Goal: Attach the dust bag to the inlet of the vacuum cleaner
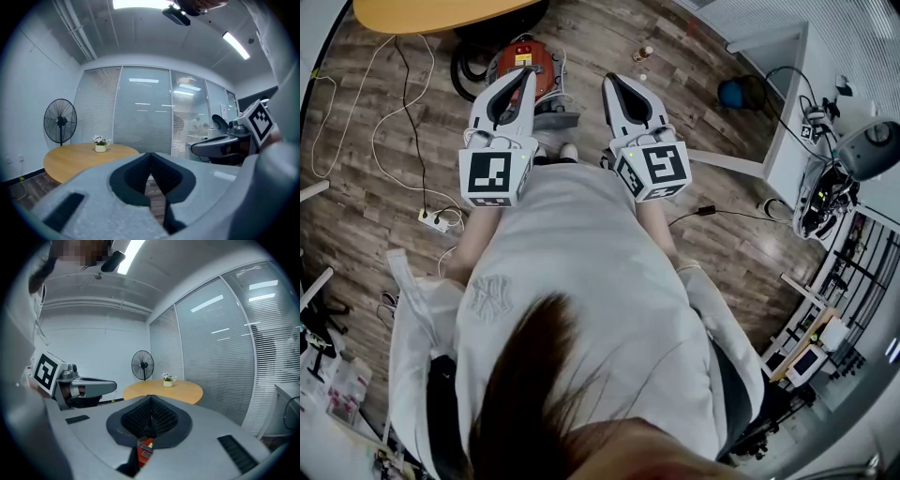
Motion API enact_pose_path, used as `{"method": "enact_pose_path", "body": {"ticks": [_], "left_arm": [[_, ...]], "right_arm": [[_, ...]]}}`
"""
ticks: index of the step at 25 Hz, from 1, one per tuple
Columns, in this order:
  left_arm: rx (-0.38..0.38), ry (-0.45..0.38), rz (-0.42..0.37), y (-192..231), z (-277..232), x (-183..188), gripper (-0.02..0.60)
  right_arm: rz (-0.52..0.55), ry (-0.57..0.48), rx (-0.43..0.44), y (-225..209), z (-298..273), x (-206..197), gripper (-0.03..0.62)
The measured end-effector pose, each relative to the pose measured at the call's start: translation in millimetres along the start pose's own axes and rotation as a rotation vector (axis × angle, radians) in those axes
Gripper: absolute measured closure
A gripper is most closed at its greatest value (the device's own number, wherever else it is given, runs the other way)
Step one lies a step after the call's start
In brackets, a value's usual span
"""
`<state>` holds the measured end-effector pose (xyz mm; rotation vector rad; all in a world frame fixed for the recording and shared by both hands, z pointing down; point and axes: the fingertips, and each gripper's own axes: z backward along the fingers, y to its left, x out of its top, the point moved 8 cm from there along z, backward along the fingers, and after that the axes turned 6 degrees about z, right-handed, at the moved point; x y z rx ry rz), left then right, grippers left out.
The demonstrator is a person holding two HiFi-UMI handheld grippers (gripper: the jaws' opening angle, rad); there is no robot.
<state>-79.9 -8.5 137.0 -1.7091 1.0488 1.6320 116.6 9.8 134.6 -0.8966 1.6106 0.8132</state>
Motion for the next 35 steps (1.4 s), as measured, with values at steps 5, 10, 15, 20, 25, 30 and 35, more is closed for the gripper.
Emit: {"method": "enact_pose_path", "body": {"ticks": [5,10,15,20,25,30,35], "left_arm": [[0.006,0.001,-0.003,0.6,1.2,0.3,0.565],[0.005,0.001,-0.012,1.7,2.0,-1.4,0.565],[0.004,0.002,-0.018,1.1,2.9,-1.9,0.565],[0.007,0.006,-0.011,1.7,1.6,-3.2,0.565],[0.005,0.000,-0.016,1.1,0.1,-1.3,0.565],[0.009,-0.001,-0.012,2.6,0.4,-2.0,0.565],[0.010,0.007,-0.014,3.0,-2.4,-3.5,0.565]], "right_arm": [[0.011,-0.001,0.000,0.8,-0.1,1.2,0.591],[0.011,-0.003,-0.005,0.7,-0.5,1.0,0.591],[0.018,-0.001,-0.010,0.1,0.0,0.9,0.592],[0.014,-0.001,-0.019,-1.9,-0.2,1.1,0.592],[0.013,0.000,-0.022,-3.9,-0.4,1.1,0.592],[0.016,0.002,-0.018,-3.0,-2.1,1.4,0.592],[0.020,0.007,-0.015,-5.4,-3.3,1.1,0.592]]}}
